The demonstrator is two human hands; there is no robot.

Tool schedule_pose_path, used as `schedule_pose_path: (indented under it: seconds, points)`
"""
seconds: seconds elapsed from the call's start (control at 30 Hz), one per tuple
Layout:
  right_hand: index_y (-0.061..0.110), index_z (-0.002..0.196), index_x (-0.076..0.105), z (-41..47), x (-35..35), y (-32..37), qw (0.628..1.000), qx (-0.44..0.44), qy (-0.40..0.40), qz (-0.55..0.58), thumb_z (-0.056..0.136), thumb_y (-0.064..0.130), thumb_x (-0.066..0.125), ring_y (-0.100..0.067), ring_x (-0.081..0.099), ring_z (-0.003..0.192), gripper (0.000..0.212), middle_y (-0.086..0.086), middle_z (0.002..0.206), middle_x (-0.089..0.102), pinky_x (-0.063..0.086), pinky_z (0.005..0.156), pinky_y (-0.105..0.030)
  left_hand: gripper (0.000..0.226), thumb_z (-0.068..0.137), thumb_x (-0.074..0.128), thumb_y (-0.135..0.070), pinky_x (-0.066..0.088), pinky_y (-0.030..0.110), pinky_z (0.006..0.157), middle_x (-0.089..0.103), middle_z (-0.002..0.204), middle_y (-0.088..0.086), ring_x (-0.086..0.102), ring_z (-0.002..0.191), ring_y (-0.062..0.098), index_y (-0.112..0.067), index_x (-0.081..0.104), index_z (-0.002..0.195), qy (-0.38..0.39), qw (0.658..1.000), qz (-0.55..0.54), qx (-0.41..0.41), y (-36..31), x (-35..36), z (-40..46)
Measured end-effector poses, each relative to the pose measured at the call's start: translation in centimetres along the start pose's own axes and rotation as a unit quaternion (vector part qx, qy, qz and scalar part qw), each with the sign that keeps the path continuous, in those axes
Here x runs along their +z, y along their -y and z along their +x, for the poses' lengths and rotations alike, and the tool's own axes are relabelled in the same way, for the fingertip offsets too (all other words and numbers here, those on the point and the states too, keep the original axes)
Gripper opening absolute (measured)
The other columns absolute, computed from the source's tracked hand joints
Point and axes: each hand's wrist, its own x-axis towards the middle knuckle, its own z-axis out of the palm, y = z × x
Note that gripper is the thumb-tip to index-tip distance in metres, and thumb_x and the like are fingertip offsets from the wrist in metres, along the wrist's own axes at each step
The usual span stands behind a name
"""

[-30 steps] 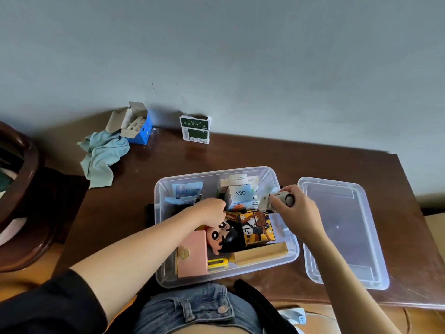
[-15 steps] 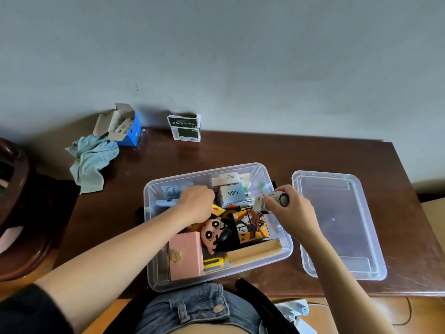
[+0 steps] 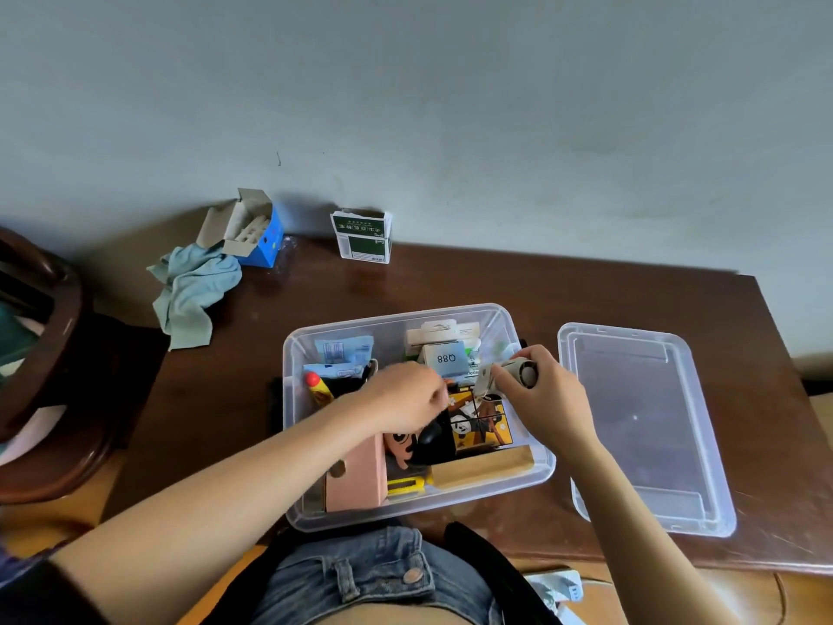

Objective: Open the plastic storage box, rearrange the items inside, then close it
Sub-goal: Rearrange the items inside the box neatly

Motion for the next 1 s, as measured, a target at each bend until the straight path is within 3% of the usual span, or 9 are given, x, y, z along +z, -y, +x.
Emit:
schedule_pose_path:
  seconds: [0.17,0.23,0.33,0.43,0.6,0.73,0.8,0.87,1.0]
  points:
    - [0.028,0.093,0.05,-0.5,-0.5,-0.2,1.0,0.002,-0.017,0.005,0.085,0.048,0.06,0.006,0.052,0.06,0.024,0.021,0.07,0.055,0.032,0.039,-0.007,0.036,0.103,0.032,-0.017,0.038,0.03,0.06,0.047,0.064,0.005,0.049,0.066,0.022,0.005,0.061,0.105,0.095,0.994,0.04,-0.036,-2.7,2.8,4.4]
    - [0.027,0.094,0.05,-0.7,-0.5,-0.4,1.0,0.0,-0.022,0.014,0.085,0.047,0.061,0.006,0.052,0.061,0.024,0.02,0.072,0.055,0.035,0.04,-0.006,0.034,0.102,0.037,-0.025,0.039,0.029,0.06,0.048,0.068,0.004,0.051,0.07,0.021,0.002,0.057,0.104,0.11,0.993,0.022,-0.044,-2.8,3.6,5.6]
    - [0.026,0.094,0.052,-0.7,-0.7,-0.7,0.999,-0.007,-0.023,0.035,0.085,0.045,0.063,0.004,0.055,0.063,0.024,0.02,0.072,0.057,0.037,0.043,-0.003,0.037,0.096,0.049,-0.037,0.044,0.033,0.068,0.055,0.082,0.009,0.059,0.082,0.026,-0.001,0.058,0.103,0.076,0.995,0.029,-0.05,-2.6,4.4,6.6]
    - [0.025,0.094,0.053,-0.6,-0.9,-0.9,0.998,-0.011,-0.026,0.05,0.084,0.043,0.064,0.003,0.056,0.064,0.024,0.021,0.073,0.056,0.039,0.045,-0.002,0.039,0.088,0.061,-0.045,0.042,0.032,0.064,0.059,0.087,0.013,0.053,0.075,0.024,-0.006,0.055,0.09,0.056,0.994,0.075,-0.053,-2.4,5.4,7.0]
    - [0.025,0.096,0.052,-0.3,-0.7,-0.8,0.998,-0.015,-0.031,0.052,0.084,0.043,0.063,-0.001,0.059,0.068,0.024,0.018,0.076,0.058,0.049,0.054,-0.013,0.066,0.08,0.071,-0.043,0.049,0.034,0.079,0.06,0.114,0.012,0.058,0.101,0.028,-0.002,0.044,0.124,-0.013,0.999,0.027,-0.043,-2.2,6.2,6.9]
    - [0.028,0.095,0.051,-0.3,-0.4,-0.5,0.997,-0.025,-0.046,0.055,0.084,0.044,0.063,0.005,0.057,0.067,0.023,0.019,0.074,0.058,0.041,0.046,-0.007,0.062,0.081,0.07,-0.033,0.045,0.031,0.06,0.056,0.079,-0.001,0.056,0.072,0.018,-0.014,0.038,0.132,-0.043,0.998,-0.035,0.026,-1.7,4.8,5.3]
    - [0.028,0.096,0.053,-0.2,-0.4,-0.3,0.994,-0.022,-0.062,0.084,0.083,0.043,0.063,0.004,0.059,0.069,0.023,0.018,0.077,0.061,0.041,0.047,-0.007,0.053,0.082,0.069,-0.033,0.036,0.029,0.05,0.048,0.067,-0.003,0.048,0.058,0.013,-0.016,0.041,0.123,-0.06,0.996,-0.061,0.03,-1.4,3.9,4.0]
    - [0.027,0.096,0.055,0.1,-0.5,-0.1,0.986,-0.01,-0.085,0.143,0.082,0.042,0.065,0.002,0.06,0.071,0.023,0.015,0.081,0.063,0.043,0.053,-0.011,0.044,0.081,0.071,-0.035,0.038,0.029,0.05,0.053,0.067,-0.002,0.052,0.058,0.014,-0.019,0.045,0.113,-0.078,0.993,-0.088,0.026,-1.0,2.8,2.5]
    - [0.027,0.092,0.056,0.9,-0.8,0.1,0.973,0.01,-0.098,0.209,0.082,0.04,0.063,-0.01,0.064,0.07,0.017,0.01,0.081,0.064,0.048,0.058,-0.024,0.041,0.078,0.074,-0.037,0.05,0.031,0.076,0.062,0.103,-0.009,0.061,0.09,0.012,-0.026,0.049,0.109,-0.151,0.978,-0.142,0.017,1.3,0.0,-0.9]
